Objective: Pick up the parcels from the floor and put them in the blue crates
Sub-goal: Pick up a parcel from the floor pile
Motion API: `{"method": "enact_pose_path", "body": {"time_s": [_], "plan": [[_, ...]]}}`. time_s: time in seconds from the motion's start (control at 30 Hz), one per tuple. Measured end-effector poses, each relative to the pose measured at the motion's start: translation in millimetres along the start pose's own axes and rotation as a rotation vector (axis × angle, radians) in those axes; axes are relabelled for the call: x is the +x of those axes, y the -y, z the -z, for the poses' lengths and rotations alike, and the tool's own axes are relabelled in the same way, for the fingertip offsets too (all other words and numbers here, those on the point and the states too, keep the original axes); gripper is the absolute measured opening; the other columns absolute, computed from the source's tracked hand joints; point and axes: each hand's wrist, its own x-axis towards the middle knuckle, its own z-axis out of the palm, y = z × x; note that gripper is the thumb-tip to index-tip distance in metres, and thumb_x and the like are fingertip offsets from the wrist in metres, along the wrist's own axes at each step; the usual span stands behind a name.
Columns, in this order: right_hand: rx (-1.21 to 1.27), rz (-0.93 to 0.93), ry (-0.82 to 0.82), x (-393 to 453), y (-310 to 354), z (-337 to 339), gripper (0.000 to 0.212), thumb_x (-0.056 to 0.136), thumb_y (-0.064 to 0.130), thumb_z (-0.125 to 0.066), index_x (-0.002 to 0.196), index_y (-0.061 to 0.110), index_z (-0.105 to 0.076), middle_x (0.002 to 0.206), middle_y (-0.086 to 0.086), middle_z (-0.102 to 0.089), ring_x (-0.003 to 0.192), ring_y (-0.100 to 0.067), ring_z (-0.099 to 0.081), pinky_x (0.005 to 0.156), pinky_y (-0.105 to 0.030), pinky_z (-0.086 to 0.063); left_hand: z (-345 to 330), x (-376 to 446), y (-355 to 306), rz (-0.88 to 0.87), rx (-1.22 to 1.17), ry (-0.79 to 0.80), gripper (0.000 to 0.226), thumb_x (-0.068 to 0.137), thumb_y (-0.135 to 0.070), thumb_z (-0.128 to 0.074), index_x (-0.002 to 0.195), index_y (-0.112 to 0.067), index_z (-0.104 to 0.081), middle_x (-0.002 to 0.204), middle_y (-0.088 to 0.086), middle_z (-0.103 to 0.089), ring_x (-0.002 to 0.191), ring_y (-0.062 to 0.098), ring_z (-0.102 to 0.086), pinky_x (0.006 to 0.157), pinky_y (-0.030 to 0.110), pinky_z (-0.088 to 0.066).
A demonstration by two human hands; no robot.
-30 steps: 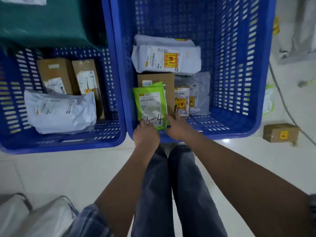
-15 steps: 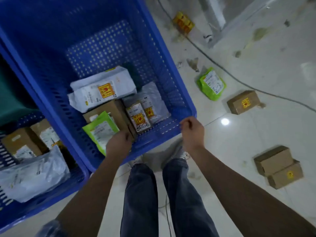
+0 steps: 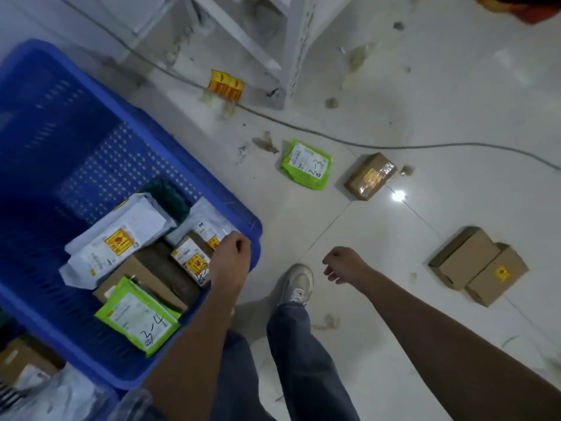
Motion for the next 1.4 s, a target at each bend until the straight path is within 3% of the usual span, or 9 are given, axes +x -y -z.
{"method": "enact_pose_path", "body": {"time_s": [0.13,0.27,0.43,0.73,0.93,1.1,1.27,1.33,1.4], "plan": [[0.288,0.081,-0.078,15.5,14.4,36.6,0.022,0.091,0.005,-0.043,0.071,0.010,-0.052,0.065,-0.009,-0.055,0.053,-0.019,-0.049,0.050,-0.023,-0.037,-12.3,18.6,-49.4,-0.126,0.014,0.074,0.014,0.095,-0.014,-0.045,0.086,-0.013,-0.056,0.080,0.003,-0.056,0.075,0.023,-0.052,0.070,0.033,-0.042],[0.336,0.033,-0.104,39.1,5.8,55.3,0.023,0.091,0.005,-0.043,0.070,0.009,-0.050,0.064,-0.009,-0.053,0.052,-0.019,-0.048,0.051,-0.024,-0.036,-42.6,57.8,-69.8,0.032,-0.080,0.260,0.016,0.094,-0.014,-0.044,0.084,-0.008,-0.055,0.088,0.018,-0.062,0.078,0.026,-0.056,0.082,0.044,-0.052],[0.278,-0.108,-0.022,60.8,-15.2,71.1,0.012,0.092,0.008,-0.044,0.084,0.006,-0.052,0.066,-0.010,-0.055,0.053,-0.019,-0.049,0.051,-0.024,-0.036,-75.2,93.1,-89.5,0.329,-0.054,0.458,0.028,0.097,-0.012,-0.040,0.070,-0.012,-0.045,0.066,0.011,-0.052,0.056,0.019,-0.050,0.054,0.030,-0.046],[0.333,-0.109,-0.077,136.0,12.4,108.3,0.013,0.092,0.009,-0.044,0.090,0.003,-0.056,0.071,-0.011,-0.058,0.059,-0.020,-0.052,0.054,-0.027,-0.042,-121.4,181.4,-117.7,0.544,-0.200,0.475,0.016,0.093,-0.012,-0.048,0.092,0.003,-0.053,0.068,0.014,-0.058,0.048,0.021,-0.057,0.045,0.027,-0.050],[0.108,0.158,-0.234,242.1,69.5,123.4,0.033,0.090,0.017,-0.049,0.120,0.011,-0.058,0.101,-0.005,-0.055,0.095,-0.023,-0.054,0.081,-0.031,-0.045,-181.9,244.8,-109.0,0.695,-0.337,0.421,0.011,0.093,-0.013,-0.050,0.093,-0.002,-0.051,0.072,0.013,-0.050,0.059,0.021,-0.051,0.059,0.031,-0.049],[-0.197,0.393,-0.208,320.2,107.3,130.8,0.050,0.090,0.019,-0.051,0.139,0.013,-0.040,0.140,-0.014,-0.045,0.129,-0.029,-0.042,0.101,-0.033,-0.038,-225.9,291.8,-93.4,0.696,-0.405,0.392,0.042,0.096,-0.028,-0.049,0.129,-0.003,-0.046,0.090,0.010,-0.048,0.064,0.017,-0.049,0.060,0.029,-0.047],[-0.844,0.553,-0.247,350.9,112.5,120.5,0.063,0.086,0.025,-0.056,0.140,0.008,-0.030,0.139,-0.014,-0.035,0.127,-0.032,-0.036,0.096,-0.042,-0.039,-238.4,319.8,-83.1,0.786,-0.523,0.357,0.028,0.095,-0.040,-0.048,0.104,-0.014,-0.050,0.086,0.009,-0.053,0.064,0.017,-0.050,0.064,0.032,-0.048],[-0.714,0.526,-0.216,349.8,110.3,114.2,0.067,0.084,0.028,-0.059,0.141,0.008,-0.029,0.137,-0.015,-0.039,0.126,-0.032,-0.038,0.096,-0.040,-0.038,-234.2,317.7,-78.2,0.756,-0.507,0.422,0.025,0.093,-0.039,-0.050,0.105,-0.017,-0.054,0.087,0.006,-0.057,0.068,0.020,-0.053,0.063,0.029,-0.049],[-0.359,0.395,-0.136,335.8,107.9,114.1,0.061,0.086,0.030,-0.061,0.137,0.006,-0.038,0.132,-0.016,-0.049,0.120,-0.032,-0.048,0.090,-0.036,-0.043,-226.3,308.7,-77.2,0.727,-0.528,0.451,0.029,0.093,-0.034,-0.052,0.115,-0.015,-0.055,0.098,0.007,-0.059,0.085,0.026,-0.056,0.066,0.033,-0.051]]}}
